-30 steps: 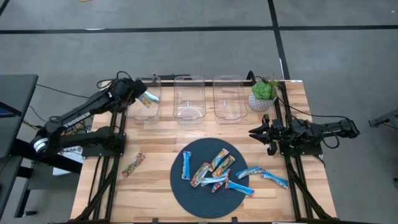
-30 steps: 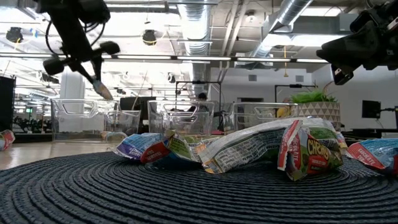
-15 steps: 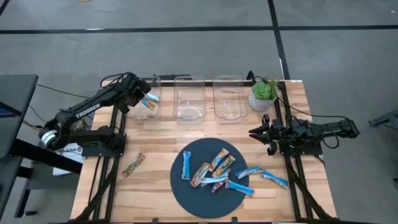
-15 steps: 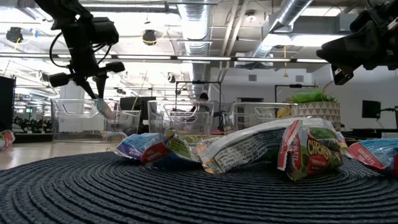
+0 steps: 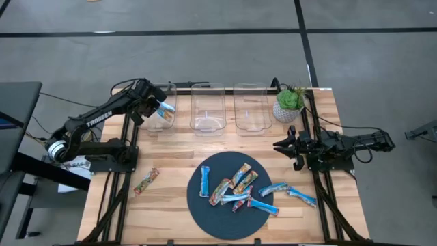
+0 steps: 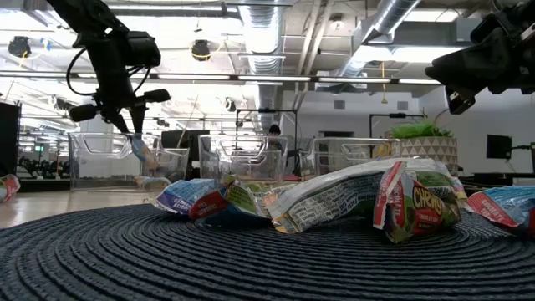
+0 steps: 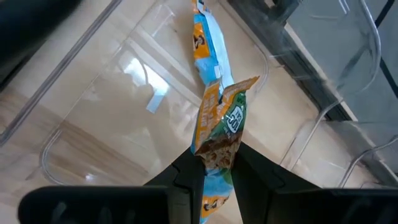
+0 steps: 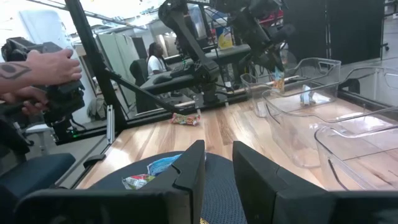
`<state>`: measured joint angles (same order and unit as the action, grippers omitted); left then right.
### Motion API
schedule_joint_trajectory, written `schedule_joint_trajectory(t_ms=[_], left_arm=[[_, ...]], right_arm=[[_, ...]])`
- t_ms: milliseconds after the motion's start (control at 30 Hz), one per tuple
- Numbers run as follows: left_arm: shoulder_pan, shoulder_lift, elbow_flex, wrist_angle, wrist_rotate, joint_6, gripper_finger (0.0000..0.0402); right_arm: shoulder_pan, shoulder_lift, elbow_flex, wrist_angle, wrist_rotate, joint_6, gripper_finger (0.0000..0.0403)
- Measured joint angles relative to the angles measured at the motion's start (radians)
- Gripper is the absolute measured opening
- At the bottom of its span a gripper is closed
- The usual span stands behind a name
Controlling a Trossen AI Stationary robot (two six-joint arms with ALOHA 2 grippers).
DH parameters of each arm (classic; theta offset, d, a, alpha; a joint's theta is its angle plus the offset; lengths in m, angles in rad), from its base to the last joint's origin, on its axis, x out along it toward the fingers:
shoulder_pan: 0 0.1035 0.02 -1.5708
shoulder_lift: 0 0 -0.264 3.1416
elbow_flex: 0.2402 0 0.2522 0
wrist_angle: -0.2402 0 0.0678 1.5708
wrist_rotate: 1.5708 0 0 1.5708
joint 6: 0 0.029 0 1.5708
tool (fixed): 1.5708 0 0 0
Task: Pick and place Granola Bars by type
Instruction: Put the yellow granola bar into the left transparent bin, then put the red granola bar into the middle transparent bin
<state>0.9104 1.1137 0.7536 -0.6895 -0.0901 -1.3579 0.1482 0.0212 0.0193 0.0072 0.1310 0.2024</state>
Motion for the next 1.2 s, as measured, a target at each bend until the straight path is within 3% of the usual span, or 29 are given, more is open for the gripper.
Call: schedule_joint_trajectory(t_ms=[233,533,967,1200], left_arm=[[0.000,0.000,0.000,0.000,-0.028,0.092,0.0065],[0.000,0.000,0.000,0.010,-0.013,0.057,0.0067],[0.000,-0.001,0.000,0.035,0.001,-0.033,0.0135],[-0.001,-0.001,0.000,0.081,0.035,-0.056,0.0142]], right_arm=[[0.000,0.000,0.000,0.000,0.000,0.000,0.0077],[0.000,0.000,0.000,0.000,0.000,0.000,0.0077],[0.000,0.000,0.000,0.000,0.000,0.000,0.0077],[0.000,0.000,0.000,0.000,0.000,0.000,0.0077]])
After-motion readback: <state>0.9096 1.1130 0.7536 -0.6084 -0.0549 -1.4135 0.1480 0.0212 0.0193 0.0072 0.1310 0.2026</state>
